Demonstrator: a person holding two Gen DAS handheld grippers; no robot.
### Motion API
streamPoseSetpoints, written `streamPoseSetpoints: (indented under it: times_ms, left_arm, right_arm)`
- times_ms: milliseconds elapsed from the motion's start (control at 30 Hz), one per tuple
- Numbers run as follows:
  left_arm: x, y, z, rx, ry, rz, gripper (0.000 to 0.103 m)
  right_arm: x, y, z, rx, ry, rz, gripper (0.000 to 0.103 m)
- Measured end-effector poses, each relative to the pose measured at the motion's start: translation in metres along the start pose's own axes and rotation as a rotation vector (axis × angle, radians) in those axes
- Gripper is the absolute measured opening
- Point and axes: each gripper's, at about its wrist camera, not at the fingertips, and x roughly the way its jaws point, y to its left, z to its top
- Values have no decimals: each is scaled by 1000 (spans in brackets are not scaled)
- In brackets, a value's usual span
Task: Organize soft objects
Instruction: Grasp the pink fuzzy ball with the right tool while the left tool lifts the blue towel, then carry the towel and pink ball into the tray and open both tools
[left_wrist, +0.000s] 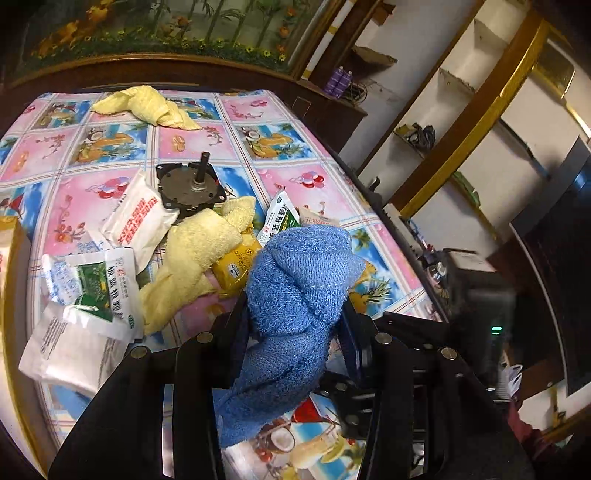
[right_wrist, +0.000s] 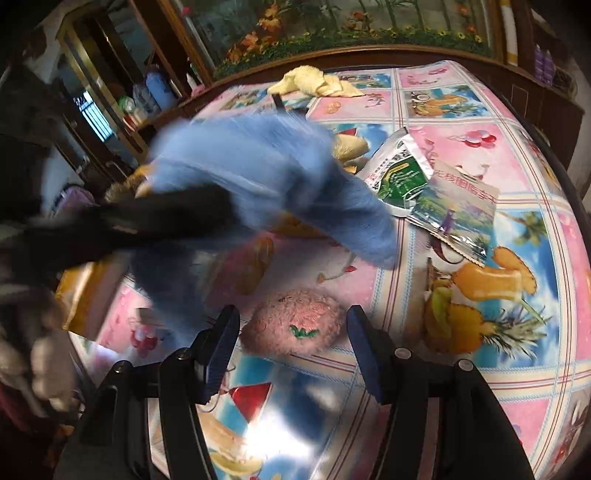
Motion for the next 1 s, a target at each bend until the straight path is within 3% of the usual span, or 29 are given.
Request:
streamPoseSetpoints:
  times_ms: [33, 100, 133, 233, 433, 567, 700, 833, 1000]
  left_arm:
    - [-13, 2, -3, -15, -23, -10, 43]
    - [-41, 9, -9, -47, -69, -37, 43]
    - [-56, 13, -12, -62, -94, -48, 43]
    - [-103, 28, -23, -101, -170, -49, 43]
    - [-196, 67, -42, -193, -348, 34, 43]
    - [-239, 93, -56, -241, -442, 121, 43]
    - [-251, 123, -65, -291, -450, 226, 43]
    - [-238, 156, -73, -332, -398, 326, 43]
    - [-211, 201, -80, -350, -305, 553, 45]
  right_arm:
    - [4, 3, -1, -7, 7, -21, 59]
    - [10, 5, -3, -3, 19, -25, 43]
    - [9, 5, -4, 9, 17, -12, 41]
    - [1, 6, -7, 27, -10, 1, 39]
    - [-33, 31, -2, -6, -93, 27, 39]
    - [-43, 68, 14, -54, -127, 121, 39]
    - [-36, 115, 32, -127, -114, 218, 39]
    - [-23, 168, 45, -218, -93, 266, 39]
    - [7, 222, 54, -313, -52, 292, 39]
